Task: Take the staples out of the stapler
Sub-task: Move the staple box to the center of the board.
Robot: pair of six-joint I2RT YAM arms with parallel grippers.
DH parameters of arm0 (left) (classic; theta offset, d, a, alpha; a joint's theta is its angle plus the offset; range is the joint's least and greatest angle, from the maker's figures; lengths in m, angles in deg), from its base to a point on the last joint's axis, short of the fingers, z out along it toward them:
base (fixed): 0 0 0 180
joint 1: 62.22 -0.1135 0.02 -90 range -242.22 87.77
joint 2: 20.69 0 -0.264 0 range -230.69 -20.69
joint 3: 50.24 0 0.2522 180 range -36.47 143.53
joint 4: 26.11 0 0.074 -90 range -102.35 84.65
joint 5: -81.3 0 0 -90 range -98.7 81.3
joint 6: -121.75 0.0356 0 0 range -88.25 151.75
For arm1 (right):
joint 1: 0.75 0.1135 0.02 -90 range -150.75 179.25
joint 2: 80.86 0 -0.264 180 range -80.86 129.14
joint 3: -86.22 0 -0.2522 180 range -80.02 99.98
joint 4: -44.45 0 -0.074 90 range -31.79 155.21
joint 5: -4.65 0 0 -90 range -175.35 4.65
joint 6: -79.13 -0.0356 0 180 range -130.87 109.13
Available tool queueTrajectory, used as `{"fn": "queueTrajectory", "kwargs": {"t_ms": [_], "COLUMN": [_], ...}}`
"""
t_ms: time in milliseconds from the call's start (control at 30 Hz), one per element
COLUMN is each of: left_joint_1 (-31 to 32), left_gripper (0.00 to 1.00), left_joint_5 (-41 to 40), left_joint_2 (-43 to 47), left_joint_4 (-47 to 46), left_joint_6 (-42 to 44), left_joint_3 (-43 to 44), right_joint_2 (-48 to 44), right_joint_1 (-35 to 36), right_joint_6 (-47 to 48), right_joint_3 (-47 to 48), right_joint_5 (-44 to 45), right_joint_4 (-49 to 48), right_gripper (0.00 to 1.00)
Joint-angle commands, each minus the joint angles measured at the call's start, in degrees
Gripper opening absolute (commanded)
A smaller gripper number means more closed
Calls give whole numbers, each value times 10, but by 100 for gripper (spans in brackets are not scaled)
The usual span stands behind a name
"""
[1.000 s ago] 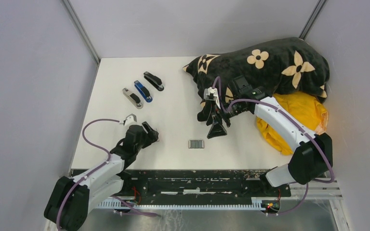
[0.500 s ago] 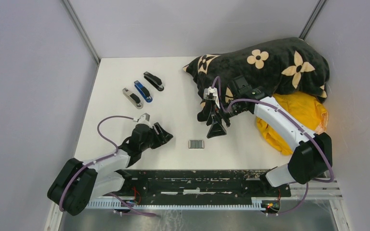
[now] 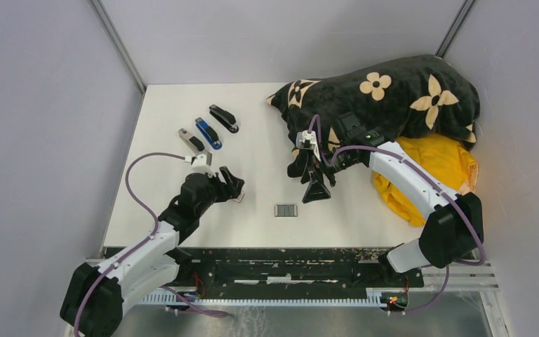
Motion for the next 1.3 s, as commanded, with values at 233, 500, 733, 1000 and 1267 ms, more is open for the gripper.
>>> {"fn": "queueTrajectory", "kwargs": {"t_ms": [233, 500, 733, 1000, 1267], "left_joint_1": [-117, -134, -116, -77, -75], "left_gripper": [70, 63, 50, 50, 51], "left_joint_5": [-23, 86, 143, 142, 132], "left_joint_2": [-184, -254, -241, -223, -164], "left_joint_4": [36, 18, 6, 8, 1], "left_joint_6": [74, 57, 25, 0, -20], "left_joint_3": [80, 87, 50, 30, 5], "right_joint_2": [4, 4, 7, 19, 31], "right_joint_1": [1, 1, 1, 37, 147], "right_joint_6": [23, 23, 23, 194, 268], "right_joint_3": [0, -1, -1, -7, -100], "right_joint_5": [-13, -15, -13, 33, 243], "right_joint_4": [-2, -2, -2, 66, -108], "right_gripper": [85, 85, 84, 85, 99]}}
